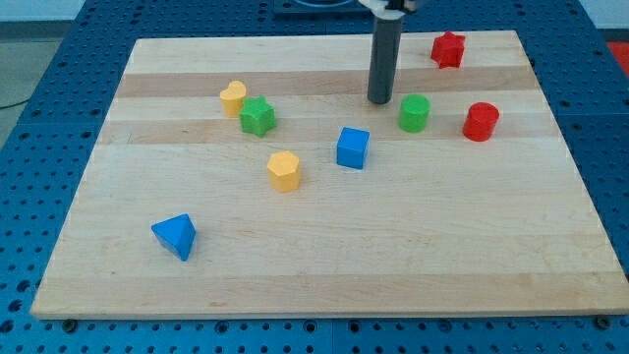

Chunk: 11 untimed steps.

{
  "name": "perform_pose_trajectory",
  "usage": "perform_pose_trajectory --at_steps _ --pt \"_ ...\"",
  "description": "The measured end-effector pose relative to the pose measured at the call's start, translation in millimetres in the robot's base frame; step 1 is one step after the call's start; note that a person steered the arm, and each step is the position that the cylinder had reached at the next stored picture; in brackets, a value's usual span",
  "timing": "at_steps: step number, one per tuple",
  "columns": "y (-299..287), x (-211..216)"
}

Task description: Move the green circle bottom to the red star

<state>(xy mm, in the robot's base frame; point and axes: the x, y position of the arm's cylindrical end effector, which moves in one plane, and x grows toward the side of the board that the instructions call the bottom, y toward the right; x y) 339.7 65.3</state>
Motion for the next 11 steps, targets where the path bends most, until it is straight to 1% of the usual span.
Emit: perform_pose_trajectory --at_steps 2,3,4,6,7,8,9,11 --pt "-7 56" --pt "5 67" --pt "25 58" --pt "36 21" --pt "56 16" --pt "65 24" --pt "84 17" --pt "100 -4"
